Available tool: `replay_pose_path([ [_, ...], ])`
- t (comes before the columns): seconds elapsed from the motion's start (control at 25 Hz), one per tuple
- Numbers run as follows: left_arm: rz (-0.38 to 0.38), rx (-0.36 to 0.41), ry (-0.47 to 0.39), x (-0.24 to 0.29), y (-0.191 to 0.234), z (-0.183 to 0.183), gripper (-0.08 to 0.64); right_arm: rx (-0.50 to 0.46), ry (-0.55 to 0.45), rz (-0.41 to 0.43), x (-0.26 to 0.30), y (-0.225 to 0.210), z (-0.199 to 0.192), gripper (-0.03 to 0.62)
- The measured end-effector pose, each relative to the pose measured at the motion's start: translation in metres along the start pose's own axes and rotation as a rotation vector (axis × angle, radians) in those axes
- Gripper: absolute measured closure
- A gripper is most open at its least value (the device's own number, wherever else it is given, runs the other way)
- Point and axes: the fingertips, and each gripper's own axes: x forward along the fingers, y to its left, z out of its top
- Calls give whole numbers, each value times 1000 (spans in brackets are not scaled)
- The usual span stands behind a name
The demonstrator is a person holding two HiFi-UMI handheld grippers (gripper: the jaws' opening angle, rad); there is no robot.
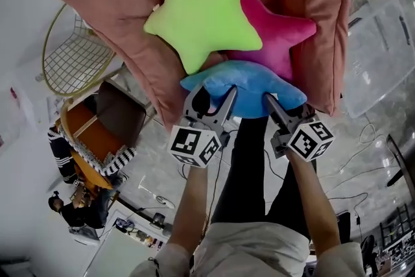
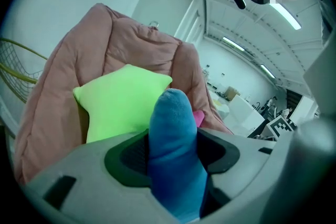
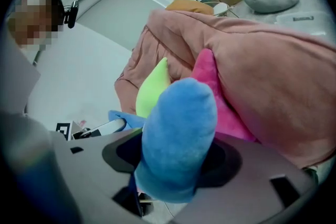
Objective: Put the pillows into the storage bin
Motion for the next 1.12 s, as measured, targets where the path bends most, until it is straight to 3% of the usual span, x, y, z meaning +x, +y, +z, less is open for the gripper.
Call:
replay_pose_path([
  [0.24, 1, 33, -52, -18, -35, 43, 307, -126, -79, 18, -34, 33, 46, 322],
  [0.32, -20, 76, -78, -16, -60, 61, 310, -124, -103, 17, -52, 35, 63, 322],
  [0.8, -212, 428, -111, 47, -257, 137, 314, 173, -380, 2, -183, -11, 142, 328],
  [1.04, -325, 518, -85, 79, -345, 149, 314, 281, -513, -32, -250, -37, 172, 333],
  [1.12, -388, 478, -87, 92, -377, 149, 314, 264, -584, -75, -285, -50, 188, 341],
])
